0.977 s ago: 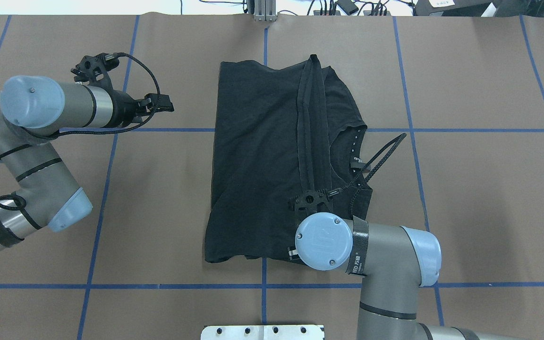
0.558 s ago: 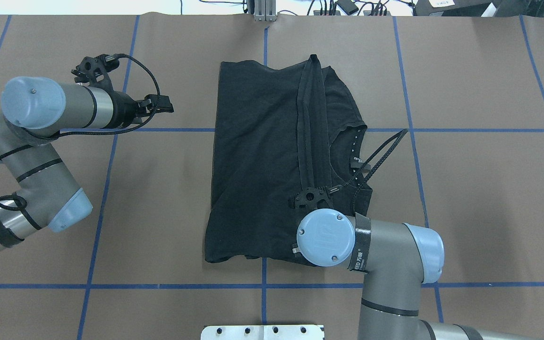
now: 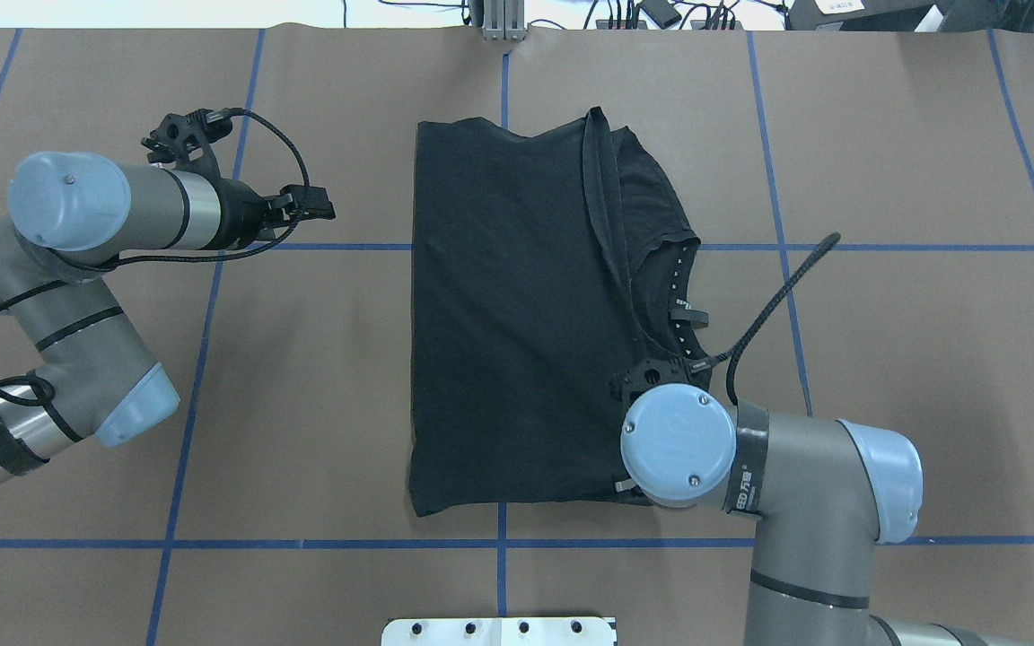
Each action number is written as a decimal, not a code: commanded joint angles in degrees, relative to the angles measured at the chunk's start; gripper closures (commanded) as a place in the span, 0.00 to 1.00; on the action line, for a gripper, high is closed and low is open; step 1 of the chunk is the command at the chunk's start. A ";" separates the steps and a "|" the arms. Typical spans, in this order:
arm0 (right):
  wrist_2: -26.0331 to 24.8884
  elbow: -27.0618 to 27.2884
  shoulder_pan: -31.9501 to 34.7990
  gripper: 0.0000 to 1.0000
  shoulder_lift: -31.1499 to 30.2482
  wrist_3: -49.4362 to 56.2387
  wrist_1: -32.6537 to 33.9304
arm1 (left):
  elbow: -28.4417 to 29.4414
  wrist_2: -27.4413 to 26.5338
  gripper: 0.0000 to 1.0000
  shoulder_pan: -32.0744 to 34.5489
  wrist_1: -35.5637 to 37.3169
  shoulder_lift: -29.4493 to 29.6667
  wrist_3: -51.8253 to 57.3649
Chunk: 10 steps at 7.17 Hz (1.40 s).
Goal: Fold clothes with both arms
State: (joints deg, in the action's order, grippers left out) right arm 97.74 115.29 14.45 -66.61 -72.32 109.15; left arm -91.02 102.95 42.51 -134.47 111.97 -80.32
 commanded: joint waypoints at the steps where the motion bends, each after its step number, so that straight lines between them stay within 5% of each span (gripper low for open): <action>1: -0.01 0.11 -2.41 1.00 -2.29 -9.50 -2.18 | -0.04 -0.03 0.00 -0.23 0.00 0.00 -0.01; 2: 0.17 0.55 -0.76 0.93 -2.12 -9.16 -2.19 | 0.05 -0.03 0.00 -0.23 0.00 -0.08 -0.01; 3: 0.26 0.29 0.48 0.63 -2.55 -8.46 -2.19 | 0.05 -0.03 0.00 -0.32 0.00 -0.09 -0.01; 4: 0.43 0.72 1.27 0.11 -2.65 -8.19 -2.19 | 0.05 -0.03 0.00 -0.32 0.00 -0.09 -0.01; 5: 0.26 1.25 1.28 0.00 -2.38 -12.19 -2.19 | 0.05 -0.03 0.00 -0.32 0.00 -0.09 -0.01; 6: -0.09 1.52 1.37 0.00 -2.73 -19.88 -4.36 | 0.05 -0.03 0.00 -0.32 0.00 -0.09 -0.01; 8: -4.10 1.08 1.72 0.00 -7.62 -43.40 -20.73 | -0.04 -1.43 0.00 -0.50 0.09 -0.09 -0.01; 9: -5.70 1.08 1.72 0.00 -11.74 -48.65 -29.69 | -0.04 -1.44 0.00 -0.59 0.26 0.00 -0.01; 10: -6.76 1.17 1.72 0.01 -13.35 -51.05 -31.61 | 0.05 -1.53 0.00 -0.76 0.26 -0.08 -0.10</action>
State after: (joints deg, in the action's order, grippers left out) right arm 92.75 116.42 16.15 -76.88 -117.88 83.30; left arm -91.03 101.61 41.92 -134.28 111.91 -80.35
